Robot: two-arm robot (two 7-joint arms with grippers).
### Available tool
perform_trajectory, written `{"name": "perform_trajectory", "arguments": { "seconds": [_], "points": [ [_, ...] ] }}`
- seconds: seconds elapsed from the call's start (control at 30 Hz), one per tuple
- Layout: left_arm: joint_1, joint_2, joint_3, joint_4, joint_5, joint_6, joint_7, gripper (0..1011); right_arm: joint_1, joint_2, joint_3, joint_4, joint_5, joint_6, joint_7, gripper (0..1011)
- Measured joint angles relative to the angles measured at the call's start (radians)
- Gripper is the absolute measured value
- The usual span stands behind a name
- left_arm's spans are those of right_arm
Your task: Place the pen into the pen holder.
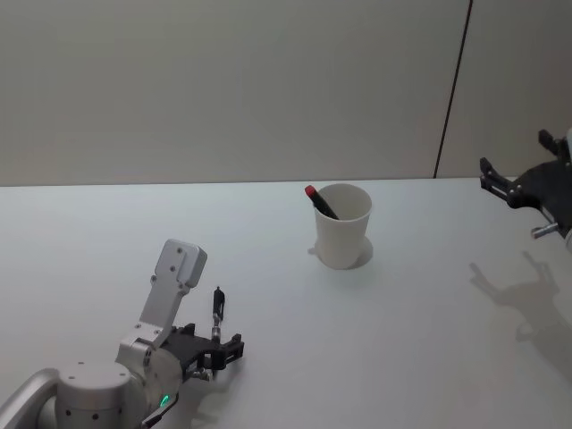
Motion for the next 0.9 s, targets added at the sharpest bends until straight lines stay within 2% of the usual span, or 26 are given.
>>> {"name": "perform_trajectory", "arguments": {
  "seconds": [0.1, 0.2, 0.33, 0.6, 0.67, 0.73, 0.8, 0.9],
  "points": [
    [-0.001, -0.001, 0.000, 0.001, 0.006, 0.006, -0.004, 781, 0.000, 0.000, 0.000, 0.000, 0.000, 0.000, 0.000, 1002],
    [-0.002, -0.003, 0.001, 0.002, 0.012, 0.011, -0.008, 724, 0.000, 0.000, 0.000, 0.000, 0.000, 0.000, 0.000, 1002],
    [-0.004, -0.005, 0.002, 0.004, 0.023, 0.021, -0.015, 556, 0.000, 0.000, 0.000, 0.000, 0.000, 0.000, 0.000, 1002],
    [-0.008, -0.009, 0.004, 0.006, 0.040, 0.035, -0.023, 329, 0.000, 0.000, 0.000, 0.000, 0.000, 0.000, 0.000, 1002],
    [-0.008, -0.010, 0.004, 0.007, 0.044, 0.039, -0.025, 237, 0.000, 0.000, 0.000, 0.000, 0.000, 0.000, 0.000, 1002],
    [-0.008, -0.011, 0.004, 0.007, 0.047, 0.040, -0.025, 211, 0.000, 0.000, 0.000, 0.000, 0.000, 0.000, 0.000, 1002],
    [-0.008, -0.012, 0.004, 0.007, 0.051, 0.041, -0.026, 130, 0.000, 0.000, 0.000, 0.000, 0.000, 0.000, 0.000, 1002],
    [-0.008, -0.013, 0.004, 0.007, 0.054, 0.041, -0.026, 126, 0.000, 0.000, 0.000, 0.000, 0.000, 0.000, 0.000, 1002]
  ]
}}
